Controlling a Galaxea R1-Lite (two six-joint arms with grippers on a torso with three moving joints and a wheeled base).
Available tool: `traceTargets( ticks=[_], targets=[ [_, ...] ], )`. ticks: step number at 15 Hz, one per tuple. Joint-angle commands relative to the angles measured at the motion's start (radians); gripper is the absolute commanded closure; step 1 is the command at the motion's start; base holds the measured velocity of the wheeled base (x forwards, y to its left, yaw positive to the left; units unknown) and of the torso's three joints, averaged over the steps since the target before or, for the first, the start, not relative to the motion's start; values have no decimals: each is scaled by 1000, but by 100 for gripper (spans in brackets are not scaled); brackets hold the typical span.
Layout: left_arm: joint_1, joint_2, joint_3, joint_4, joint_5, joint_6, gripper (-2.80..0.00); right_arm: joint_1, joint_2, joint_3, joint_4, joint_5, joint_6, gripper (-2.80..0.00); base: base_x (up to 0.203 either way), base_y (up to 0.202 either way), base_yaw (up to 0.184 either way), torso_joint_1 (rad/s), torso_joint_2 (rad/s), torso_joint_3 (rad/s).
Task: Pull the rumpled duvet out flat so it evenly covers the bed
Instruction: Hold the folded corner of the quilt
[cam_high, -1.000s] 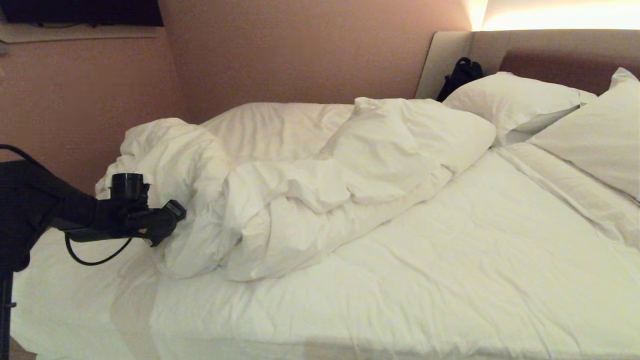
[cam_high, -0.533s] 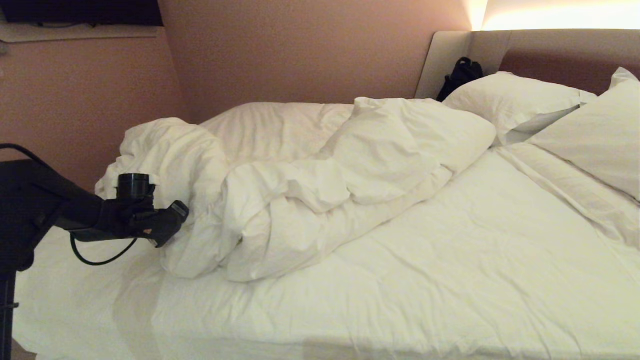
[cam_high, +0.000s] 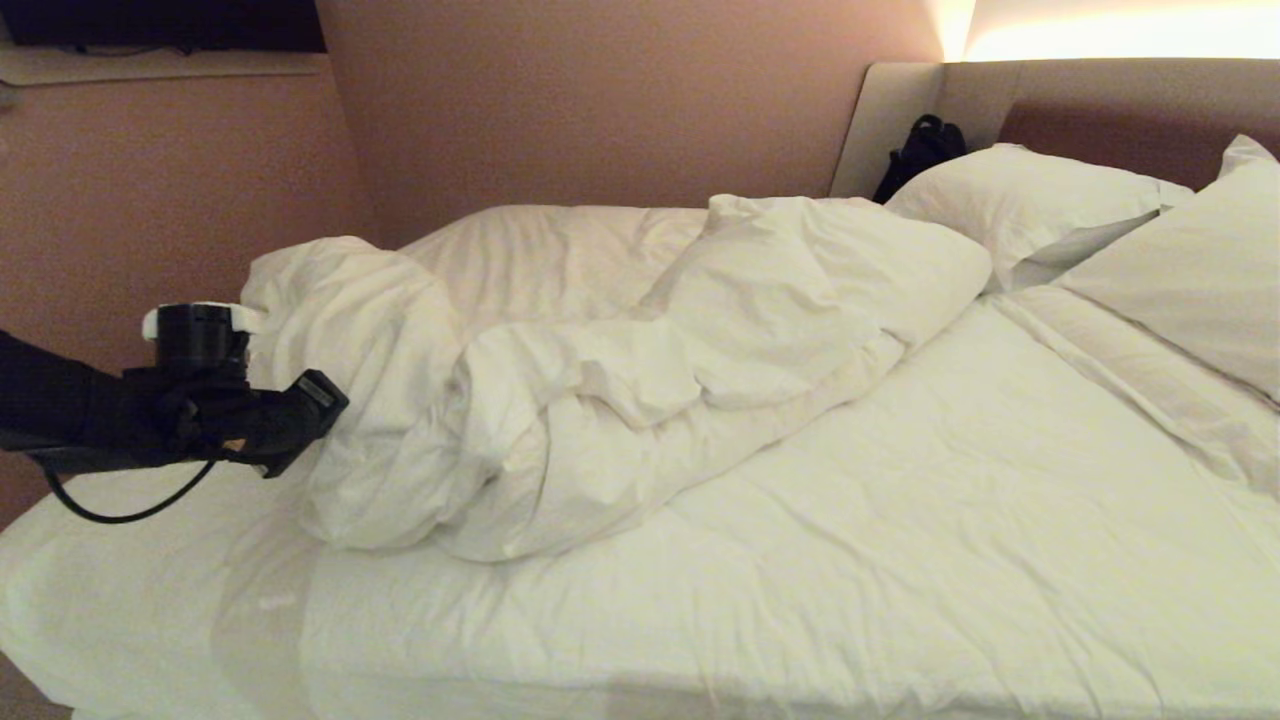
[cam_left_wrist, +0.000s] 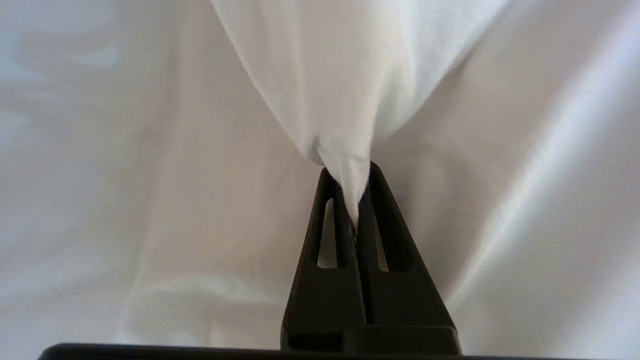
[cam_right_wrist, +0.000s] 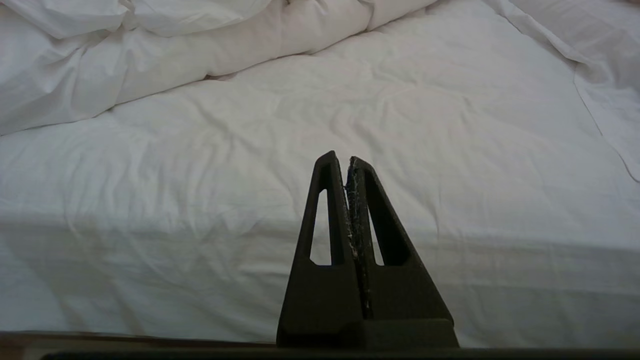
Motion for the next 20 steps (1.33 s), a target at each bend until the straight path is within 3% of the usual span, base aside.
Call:
traceTargets(
  ticks=[1,6,8,15,20],
  targets=[
    [30,-158,55,4,0,4,0,1,1,0,0,0,0,0,0,0,0,0,0,0],
    [225,-303,107,45,0,31,0,1,1,0,0,0,0,0,0,0,0,0,0,0],
    [263,-357,106,62,-1,40,0,1,1,0,0,0,0,0,0,0,0,0,0,0],
    [250,-612,95,154,-1,46,0,1,1,0,0,0,0,0,0,0,0,0,0,0],
    [223,-670,97,164,0,109,0,1,1,0,0,0,0,0,0,0,0,0,0,0]
  ],
)
